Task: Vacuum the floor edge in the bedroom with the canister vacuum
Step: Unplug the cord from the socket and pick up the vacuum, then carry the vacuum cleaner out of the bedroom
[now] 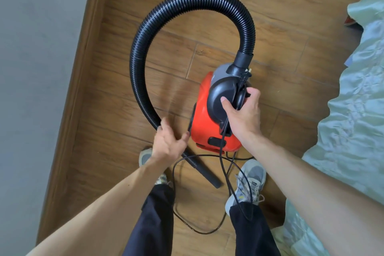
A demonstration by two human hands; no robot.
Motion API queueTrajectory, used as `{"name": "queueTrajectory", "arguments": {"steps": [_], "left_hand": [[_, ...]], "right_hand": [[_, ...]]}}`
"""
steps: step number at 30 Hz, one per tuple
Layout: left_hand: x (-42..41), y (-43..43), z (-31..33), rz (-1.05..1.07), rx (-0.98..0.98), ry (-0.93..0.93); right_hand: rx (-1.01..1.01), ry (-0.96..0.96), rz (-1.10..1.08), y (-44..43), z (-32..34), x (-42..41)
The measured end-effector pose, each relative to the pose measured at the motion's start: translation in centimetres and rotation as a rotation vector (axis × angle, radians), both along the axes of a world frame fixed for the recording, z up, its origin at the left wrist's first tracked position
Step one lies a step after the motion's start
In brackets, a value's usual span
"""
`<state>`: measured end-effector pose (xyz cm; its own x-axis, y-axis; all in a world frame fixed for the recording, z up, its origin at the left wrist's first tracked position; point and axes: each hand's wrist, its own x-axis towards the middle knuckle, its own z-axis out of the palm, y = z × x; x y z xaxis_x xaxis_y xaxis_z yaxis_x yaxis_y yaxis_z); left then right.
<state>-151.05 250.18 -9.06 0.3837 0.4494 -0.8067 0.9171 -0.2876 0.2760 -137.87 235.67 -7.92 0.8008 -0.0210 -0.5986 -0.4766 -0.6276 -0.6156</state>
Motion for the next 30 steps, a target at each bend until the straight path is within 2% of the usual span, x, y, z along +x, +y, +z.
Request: {"name": "queueTrajectory", "arguments": {"steps": [4, 8, 13, 18, 21, 25, 30], "left_hand": [[1.3, 4.6, -0.2, 0.14, 0.201, 0.01], [2.9, 8.7, -0.2, 0.25, 0.268, 0.009], [3.5, 12.0, -0.8, 0.186, 0.161, -0.078], [3.5, 11.9, -2.0, 0.185, 0.047, -0.038], [3.4, 11.6, -2.7, 0.22, 0.056, -0.057], [2.8, 10.9, -2.5, 0.218, 0.052, -0.155], [2.0, 10.7, -0.9, 0.163, 0.054, -0.388]], "right_hand": [[0.004, -0.002, -0.036, 0.6, -0.5, -1.2], [0.003, 0.001, -0.079, 1.1, -0.9, -2.2], [-0.04, -0.002, -0.127, 1.1, -2.0, -3.1], [-0.065, -0.03, -0.142, 1.2, -2.4, -3.2], [-0.088, -0.09, -0.145, 1.3, -3.1, -3.6], [-0.097, -0.134, -0.16, 1.7, -3.3, -3.8], [-0.092, -0.18, -0.177, 1.4, -2.7, -3.7]]}}
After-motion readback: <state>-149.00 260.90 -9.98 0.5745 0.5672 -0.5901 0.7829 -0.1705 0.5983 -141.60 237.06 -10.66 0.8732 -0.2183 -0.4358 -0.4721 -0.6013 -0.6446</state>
